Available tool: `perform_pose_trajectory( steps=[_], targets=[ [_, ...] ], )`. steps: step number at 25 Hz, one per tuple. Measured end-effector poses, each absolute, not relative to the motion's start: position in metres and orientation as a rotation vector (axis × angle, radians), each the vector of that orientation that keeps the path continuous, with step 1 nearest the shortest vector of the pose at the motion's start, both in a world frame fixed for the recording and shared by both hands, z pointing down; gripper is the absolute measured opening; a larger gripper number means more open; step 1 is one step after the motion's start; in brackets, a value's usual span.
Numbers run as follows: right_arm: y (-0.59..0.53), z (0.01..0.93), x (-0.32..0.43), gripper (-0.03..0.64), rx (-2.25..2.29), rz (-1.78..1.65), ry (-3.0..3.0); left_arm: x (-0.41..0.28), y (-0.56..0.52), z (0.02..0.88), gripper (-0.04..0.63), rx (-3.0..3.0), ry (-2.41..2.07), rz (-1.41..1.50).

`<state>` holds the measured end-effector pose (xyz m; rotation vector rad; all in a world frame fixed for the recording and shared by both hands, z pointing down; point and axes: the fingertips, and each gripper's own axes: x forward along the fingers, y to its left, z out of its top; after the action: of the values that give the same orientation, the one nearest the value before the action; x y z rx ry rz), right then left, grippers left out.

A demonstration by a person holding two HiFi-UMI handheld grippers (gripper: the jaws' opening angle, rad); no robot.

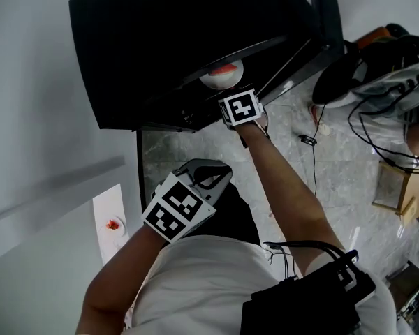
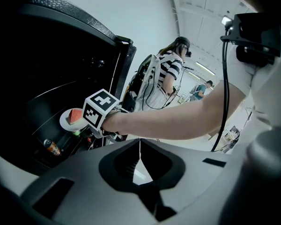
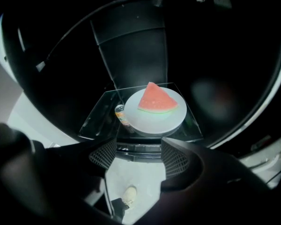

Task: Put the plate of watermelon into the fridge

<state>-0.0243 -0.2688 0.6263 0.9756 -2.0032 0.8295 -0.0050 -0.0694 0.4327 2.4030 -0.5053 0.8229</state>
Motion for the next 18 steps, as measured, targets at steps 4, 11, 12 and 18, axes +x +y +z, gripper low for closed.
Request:
perform_pose_trajectory(
  steps=[4,11,12,18],
  targets=[
    [-0.260,0.612,-0.010,0.310,1.019,0.789,-1.992,-0.003,-0.057,0.421,0.014,2.418,-0.493,0.824],
    [-0.226,0.579,0.010,0.295,1.016,0.778,-2.009,0.006,-0.030,0.397,0.014,2.439,-0.453,0.829],
    [-0.218,0.573,0.011,0.282,1.021,0.772,-2.010,0.005,-0.024,0.393,0.014,2.444,-0.447,0.829],
    [-0.165,0.533,0.019,0.116,1.067,0.734,-2.034,-0.005,0.019,0.362,0.014,2.472,-0.429,0.796]
  ],
)
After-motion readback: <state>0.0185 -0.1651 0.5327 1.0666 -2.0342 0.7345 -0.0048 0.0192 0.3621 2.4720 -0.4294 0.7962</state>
